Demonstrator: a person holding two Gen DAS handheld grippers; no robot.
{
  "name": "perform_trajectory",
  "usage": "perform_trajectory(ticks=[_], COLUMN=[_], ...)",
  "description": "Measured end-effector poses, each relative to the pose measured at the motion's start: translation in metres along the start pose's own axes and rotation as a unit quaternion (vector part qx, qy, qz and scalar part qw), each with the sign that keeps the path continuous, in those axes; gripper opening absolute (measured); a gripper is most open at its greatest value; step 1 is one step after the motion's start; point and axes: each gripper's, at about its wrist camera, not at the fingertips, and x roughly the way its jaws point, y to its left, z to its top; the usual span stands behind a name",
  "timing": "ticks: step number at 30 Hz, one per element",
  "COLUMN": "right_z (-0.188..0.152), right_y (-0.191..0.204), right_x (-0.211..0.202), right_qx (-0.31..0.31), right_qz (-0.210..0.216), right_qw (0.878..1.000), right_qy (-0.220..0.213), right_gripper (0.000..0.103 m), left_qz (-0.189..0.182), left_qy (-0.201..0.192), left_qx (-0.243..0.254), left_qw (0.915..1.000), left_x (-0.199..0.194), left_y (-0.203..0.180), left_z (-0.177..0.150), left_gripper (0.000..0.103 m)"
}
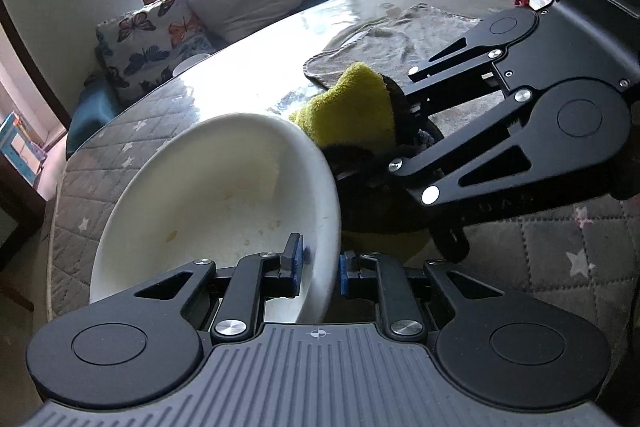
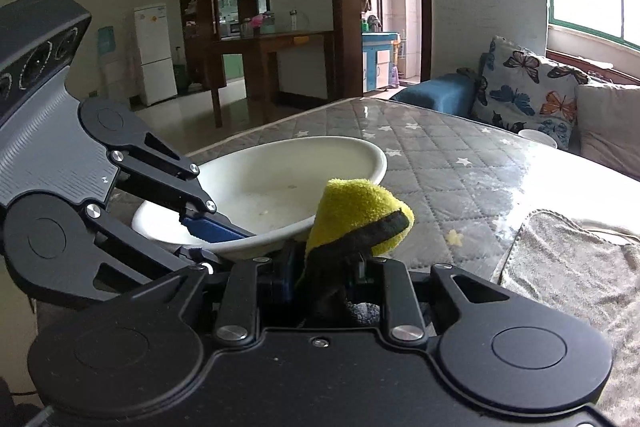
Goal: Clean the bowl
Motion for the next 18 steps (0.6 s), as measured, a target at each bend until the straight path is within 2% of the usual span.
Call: perform_trajectory(ticks=[18], right_z=[0.003], right_y=[-0.004], right_x=[0.013], right_qx=[-0.014], right_qz=[-0.014], right_qw=[1.000], right_qy=[0.001], right_gripper=[0.025], left_qz=[-0.016], left_qy=[0.002], left_qx=[0.010], left_qw=[0.9998], left_x=[-0.015], left_y=[0.003], left_z=[-0.024], left_gripper=[0.017])
